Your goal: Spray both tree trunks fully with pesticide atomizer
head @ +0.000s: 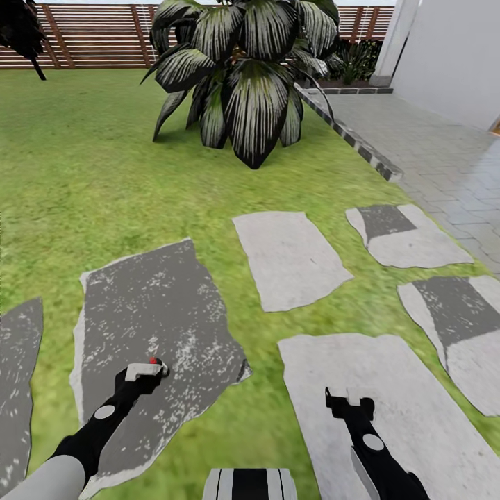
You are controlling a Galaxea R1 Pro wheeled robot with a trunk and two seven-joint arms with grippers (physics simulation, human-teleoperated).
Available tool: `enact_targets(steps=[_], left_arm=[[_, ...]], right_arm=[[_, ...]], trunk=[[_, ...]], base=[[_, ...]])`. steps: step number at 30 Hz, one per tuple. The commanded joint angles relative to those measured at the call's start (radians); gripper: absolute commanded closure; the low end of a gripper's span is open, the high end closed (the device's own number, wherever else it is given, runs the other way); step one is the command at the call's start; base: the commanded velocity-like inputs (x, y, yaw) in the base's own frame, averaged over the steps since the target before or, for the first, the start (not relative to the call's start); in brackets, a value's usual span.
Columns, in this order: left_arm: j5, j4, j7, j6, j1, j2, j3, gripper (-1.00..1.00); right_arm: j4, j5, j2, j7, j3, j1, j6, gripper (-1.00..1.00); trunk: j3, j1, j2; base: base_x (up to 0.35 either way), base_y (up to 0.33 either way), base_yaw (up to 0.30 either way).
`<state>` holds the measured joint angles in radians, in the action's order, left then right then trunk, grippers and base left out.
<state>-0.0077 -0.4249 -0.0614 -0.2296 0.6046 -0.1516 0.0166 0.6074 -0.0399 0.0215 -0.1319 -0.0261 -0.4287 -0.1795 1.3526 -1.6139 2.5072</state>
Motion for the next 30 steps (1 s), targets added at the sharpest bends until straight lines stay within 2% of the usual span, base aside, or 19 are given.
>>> enact_targets(steps=[1,6,16,30], left_arm=[[0.0,0.0,0.0,0.0,0.0,0.0,0.0,-1.0],[0.0,0.0,0.0,0.001,0.0,0.001,-0.001,-1.0],[0.0,0.0,0.001,0.0,0.001,0.001,0.002,-1.0],[0.0,0.0,0.0,0.0,0.0,0.001,-0.002,-1.0]], right_arm=[[0.0,0.0,0.0,0.0,0.0,0.0,0.0,-1.0],[0.0,0.0,0.0,0.0,0.0,0.0,0.0,-1.0],[0.001,0.0,0.0,0.0,0.0,0.0,0.0,-1.0],[0.002,0.0,0.0,0.0,0.0,0.0,0.0,-1.0]], trunk=[[0.0,0.0,0.0],[0.0,0.0,0.0],[0.0,0.0,0.0],[0.069,-0.006,0.003]], base=[[0.126,0.233,0.0],[0.117,0.185,0.0],[0.014,0.019,0.0],[0.0,0.0,-0.047]])
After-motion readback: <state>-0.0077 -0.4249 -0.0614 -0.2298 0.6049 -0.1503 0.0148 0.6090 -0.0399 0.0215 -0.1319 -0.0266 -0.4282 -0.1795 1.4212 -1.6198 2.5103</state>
